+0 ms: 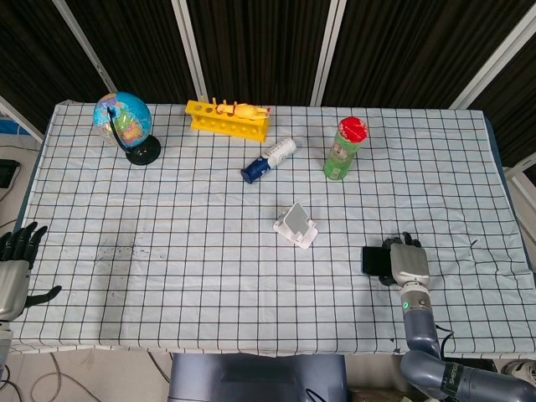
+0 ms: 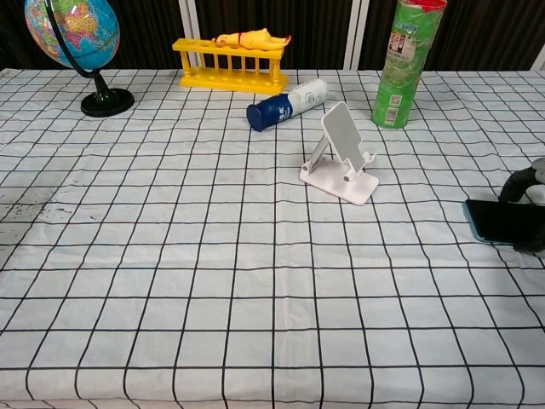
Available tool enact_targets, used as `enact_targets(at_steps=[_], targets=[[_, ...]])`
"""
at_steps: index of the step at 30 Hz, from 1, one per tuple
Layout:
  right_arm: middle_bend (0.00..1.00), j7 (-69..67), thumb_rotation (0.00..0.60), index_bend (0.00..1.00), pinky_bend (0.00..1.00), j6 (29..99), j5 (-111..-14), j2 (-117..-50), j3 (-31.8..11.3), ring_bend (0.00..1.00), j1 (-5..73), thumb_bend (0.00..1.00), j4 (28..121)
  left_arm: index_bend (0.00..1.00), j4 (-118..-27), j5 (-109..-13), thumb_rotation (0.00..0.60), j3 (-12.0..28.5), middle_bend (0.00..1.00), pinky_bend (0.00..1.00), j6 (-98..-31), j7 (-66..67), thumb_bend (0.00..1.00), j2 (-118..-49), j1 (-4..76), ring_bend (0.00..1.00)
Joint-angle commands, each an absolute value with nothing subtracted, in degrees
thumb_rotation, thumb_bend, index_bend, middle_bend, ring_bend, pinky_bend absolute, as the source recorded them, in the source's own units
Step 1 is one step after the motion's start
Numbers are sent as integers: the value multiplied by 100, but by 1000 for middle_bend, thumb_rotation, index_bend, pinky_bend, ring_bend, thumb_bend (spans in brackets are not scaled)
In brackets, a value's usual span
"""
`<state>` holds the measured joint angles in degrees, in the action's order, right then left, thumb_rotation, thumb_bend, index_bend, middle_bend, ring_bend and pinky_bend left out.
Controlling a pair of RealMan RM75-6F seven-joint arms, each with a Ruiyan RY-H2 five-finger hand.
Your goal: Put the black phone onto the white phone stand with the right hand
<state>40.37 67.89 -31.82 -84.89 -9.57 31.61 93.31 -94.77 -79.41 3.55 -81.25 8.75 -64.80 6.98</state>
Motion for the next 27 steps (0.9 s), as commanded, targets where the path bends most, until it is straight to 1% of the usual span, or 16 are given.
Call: enact_targets(at_steps=[1,4,8,10,13,20,22,27], targets=[[484,4050,600,493,143,6786,-3155,-8497,-942,156,3168,354,9307,0,-9477,-7940,600,354,0,0,-8125,873,0,-6480,697,0],[549,4072,600,523,143,6793,-3137,-8500,-915,241,3170,359,9283,0,-9477,-7942,600,354,0,0,-8127,873,0,-6478,697,0],[597,4061,600,537,143,6811,-3151,-8483,-891,337,3161,359,9294,0,-9470,-7958,600,352,0,0,-8145,872,0,-6482,692,0],[627,4035,600,560,143,6854,-3225,-8476,-870,399,3147,361,9295,0,-9468,-7968,600,350,0,0,-8154,874,0,-6483,690,0],[666,3940,600,581,143,6910,-3384,-8467,-845,458,3109,366,9315,0,-9462,-7974,600,348,0,0,-8162,869,0,-6486,686,0],[689,3800,600,599,144,6926,-3527,-8416,-864,493,3075,369,9419,0,-9460,-7974,600,350,0,0,-8167,870,0,-6489,685,0],[698,3645,600,611,144,6932,-3603,-8374,-925,506,3047,370,9530,0,-9462,-7971,600,351,0,0,-8165,871,0,-6488,685,0],[732,3335,600,646,165,6864,-3632,-8236,-1076,581,3005,390,9799,0,-9462,-7971,600,351,0,0,-8166,879,0,-6492,686,0]])
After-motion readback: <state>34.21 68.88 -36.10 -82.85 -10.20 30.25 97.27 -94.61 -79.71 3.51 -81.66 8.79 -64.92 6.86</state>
